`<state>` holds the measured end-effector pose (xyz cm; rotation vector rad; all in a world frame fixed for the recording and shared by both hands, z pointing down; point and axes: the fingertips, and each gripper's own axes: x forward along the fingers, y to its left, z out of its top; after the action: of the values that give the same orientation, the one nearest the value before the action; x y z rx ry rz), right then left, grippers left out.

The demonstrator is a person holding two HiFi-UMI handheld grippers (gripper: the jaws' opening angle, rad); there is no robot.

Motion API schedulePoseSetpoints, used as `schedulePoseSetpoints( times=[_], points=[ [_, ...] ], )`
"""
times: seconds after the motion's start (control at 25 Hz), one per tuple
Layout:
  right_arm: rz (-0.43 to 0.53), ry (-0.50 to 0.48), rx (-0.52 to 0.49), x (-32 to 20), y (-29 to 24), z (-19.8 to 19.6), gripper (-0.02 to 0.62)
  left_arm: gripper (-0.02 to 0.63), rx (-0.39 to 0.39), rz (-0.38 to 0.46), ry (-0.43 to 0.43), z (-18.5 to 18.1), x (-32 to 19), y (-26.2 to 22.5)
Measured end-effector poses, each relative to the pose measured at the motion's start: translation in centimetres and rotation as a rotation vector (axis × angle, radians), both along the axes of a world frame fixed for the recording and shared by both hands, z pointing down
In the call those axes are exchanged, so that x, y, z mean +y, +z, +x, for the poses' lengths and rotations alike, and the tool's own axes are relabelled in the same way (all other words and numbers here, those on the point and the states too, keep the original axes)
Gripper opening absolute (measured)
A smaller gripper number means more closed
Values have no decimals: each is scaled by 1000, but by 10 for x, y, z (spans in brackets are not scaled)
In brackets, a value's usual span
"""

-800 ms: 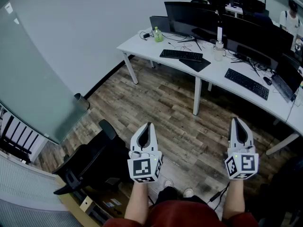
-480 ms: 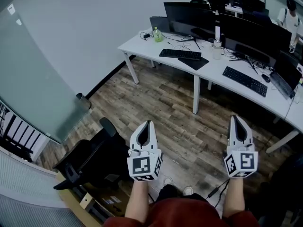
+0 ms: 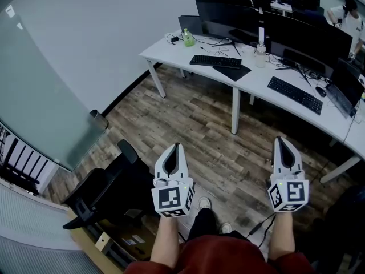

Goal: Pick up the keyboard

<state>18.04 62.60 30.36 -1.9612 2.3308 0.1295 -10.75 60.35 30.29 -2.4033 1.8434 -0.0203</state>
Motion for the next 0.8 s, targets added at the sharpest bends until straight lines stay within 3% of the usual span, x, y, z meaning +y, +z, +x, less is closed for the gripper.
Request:
schedulePoseSetpoints(
  times=[0.56,0.8],
  points=[
    [15,-10,23,-103,-3,-32,38,9,-23,-14,7,-27,-106,10],
    [-5,-15,35,-177,2,-61,150,112,-16,-35,10,-59,-177,16]
  ],
)
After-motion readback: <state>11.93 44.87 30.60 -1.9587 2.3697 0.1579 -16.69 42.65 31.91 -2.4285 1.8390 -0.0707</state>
